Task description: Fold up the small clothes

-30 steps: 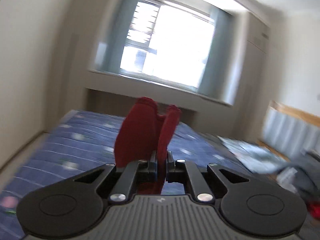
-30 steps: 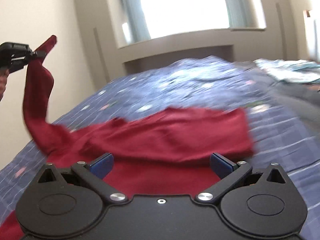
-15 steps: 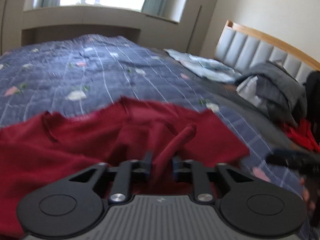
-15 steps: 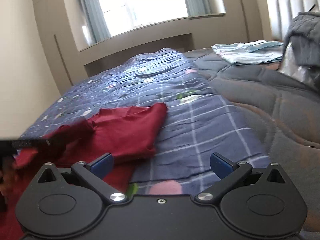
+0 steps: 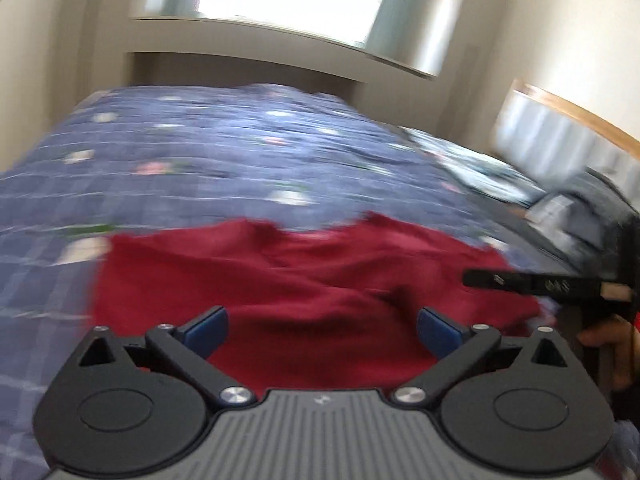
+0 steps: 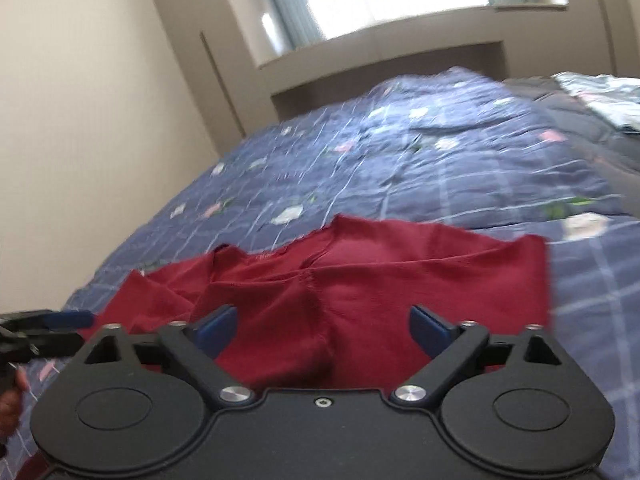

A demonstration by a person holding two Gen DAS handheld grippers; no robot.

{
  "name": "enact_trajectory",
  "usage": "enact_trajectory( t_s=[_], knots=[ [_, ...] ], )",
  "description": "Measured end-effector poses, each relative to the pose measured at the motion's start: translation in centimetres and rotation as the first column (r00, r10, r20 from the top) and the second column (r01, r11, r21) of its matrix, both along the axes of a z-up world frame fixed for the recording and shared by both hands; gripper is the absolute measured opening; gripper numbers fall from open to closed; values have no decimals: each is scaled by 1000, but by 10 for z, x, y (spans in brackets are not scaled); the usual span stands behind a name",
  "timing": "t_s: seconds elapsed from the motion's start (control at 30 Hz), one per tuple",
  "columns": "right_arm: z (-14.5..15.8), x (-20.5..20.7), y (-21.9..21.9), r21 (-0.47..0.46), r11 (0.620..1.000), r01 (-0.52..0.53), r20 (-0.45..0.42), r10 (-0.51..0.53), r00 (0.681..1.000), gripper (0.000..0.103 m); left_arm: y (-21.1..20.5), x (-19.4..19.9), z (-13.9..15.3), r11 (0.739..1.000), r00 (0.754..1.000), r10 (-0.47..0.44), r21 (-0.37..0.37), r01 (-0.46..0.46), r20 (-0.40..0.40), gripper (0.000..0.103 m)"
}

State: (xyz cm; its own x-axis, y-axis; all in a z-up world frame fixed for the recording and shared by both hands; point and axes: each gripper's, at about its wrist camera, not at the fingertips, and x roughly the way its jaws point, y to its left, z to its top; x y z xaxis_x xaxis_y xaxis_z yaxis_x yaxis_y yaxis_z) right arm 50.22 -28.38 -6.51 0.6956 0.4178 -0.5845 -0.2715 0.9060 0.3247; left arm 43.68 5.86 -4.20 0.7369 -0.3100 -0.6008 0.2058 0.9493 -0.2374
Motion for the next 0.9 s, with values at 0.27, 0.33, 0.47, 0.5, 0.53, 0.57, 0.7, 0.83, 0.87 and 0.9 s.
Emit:
enact_trajectory(
  t_s=[0.27, 0.33, 0.47, 0.5, 0.53, 0.57, 0.7, 0.83, 0.87, 0.9],
  knots=[
    [-6, 13, 26, -110, 992, -57, 12, 59, 998, 24, 96, 45, -24, 940, 936, 341, -2, -343, -88, 100],
    [-5, 14, 25, -113, 992, -49, 14, 51, 999, 14, 113, 61, -36, 922, 915, 372, -56, -384, -155, 87],
    [17, 7, 15, -112, 993, 34, 110, -22, 994, 1, 129, 65, -45, 872, 884, 422, -174, -457, -203, 66],
    [26, 4, 9, -100, 993, 66, 138, -52, 989, 1, 127, 63, -44, 873, 889, 422, -183, -451, -179, 66],
    [33, 1, 3, -83, 992, 94, 153, -81, 985, 1, 124, 62, -43, 880, 893, 422, -166, -445, -160, 66],
    [39, -2, -3, -69, 990, 125, 158, -113, 981, 1, 119, 61, -42, 887, 894, 423, -137, -442, -145, 66],
    [28, -9, -15, -113, 975, 192, 101, -181, 978, 1, 104, 65, -50, 891, 883, 442, -34, -452, -156, 66],
    [-4, -7, -23, -126, 973, 195, 3, -196, 981, 9, 100, 63, -46, 900, 894, 424, -43, -434, -147, 72],
    [-5, -8, -25, -109, 975, 191, 9, -192, 981, 13, 101, 64, -44, 907, 903, 403, -69, -416, -147, 86],
    [-5, -10, -26, -95, 978, 187, 18, -186, 982, 15, 101, 65, -41, 913, 912, 383, -90, -398, -143, 93]
  ],
)
